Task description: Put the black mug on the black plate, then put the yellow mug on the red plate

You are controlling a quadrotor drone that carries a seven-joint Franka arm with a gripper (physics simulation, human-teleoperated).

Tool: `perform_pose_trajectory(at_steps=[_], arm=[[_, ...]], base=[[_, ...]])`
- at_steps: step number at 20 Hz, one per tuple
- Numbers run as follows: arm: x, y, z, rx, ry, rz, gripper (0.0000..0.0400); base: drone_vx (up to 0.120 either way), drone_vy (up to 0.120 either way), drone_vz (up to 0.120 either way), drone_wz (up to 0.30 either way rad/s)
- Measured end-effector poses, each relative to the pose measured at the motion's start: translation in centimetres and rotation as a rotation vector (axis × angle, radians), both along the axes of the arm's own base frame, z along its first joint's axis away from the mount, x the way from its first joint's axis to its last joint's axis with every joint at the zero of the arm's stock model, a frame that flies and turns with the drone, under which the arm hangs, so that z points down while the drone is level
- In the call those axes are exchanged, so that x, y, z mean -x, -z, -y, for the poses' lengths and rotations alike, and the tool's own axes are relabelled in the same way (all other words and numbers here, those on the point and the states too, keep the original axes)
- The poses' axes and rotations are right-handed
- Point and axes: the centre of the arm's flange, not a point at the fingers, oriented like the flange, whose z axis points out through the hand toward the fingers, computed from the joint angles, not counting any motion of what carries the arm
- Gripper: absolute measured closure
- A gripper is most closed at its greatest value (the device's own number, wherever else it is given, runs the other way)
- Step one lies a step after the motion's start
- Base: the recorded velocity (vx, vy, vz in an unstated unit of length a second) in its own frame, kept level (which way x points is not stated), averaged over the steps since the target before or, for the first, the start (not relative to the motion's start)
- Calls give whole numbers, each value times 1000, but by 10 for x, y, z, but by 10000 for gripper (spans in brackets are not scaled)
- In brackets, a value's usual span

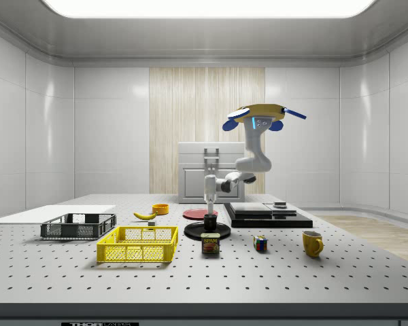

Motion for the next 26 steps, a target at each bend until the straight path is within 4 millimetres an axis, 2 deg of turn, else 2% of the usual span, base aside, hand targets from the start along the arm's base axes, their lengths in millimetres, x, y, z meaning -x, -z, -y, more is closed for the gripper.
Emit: perform_pose_trajectory(at_steps=[1,3,5,8,16,23,26], arm=[[0,-2,0,0,0,0,162],[0,-1,0,0,0,0,98],[0,3,0,0,0,0,60],[0,14,0,0,0,0,28],[0,37,0,0,0,0,4],[0,42,0,0,0,0,1],[0,42,0,0,0,0,0]], base=[[0,0,0,0],[0,0,0,0],[0,0,0,0],[0,0,0,0],[0,0,105,0],[-114,114,114,0],[-120,120,0,0]])
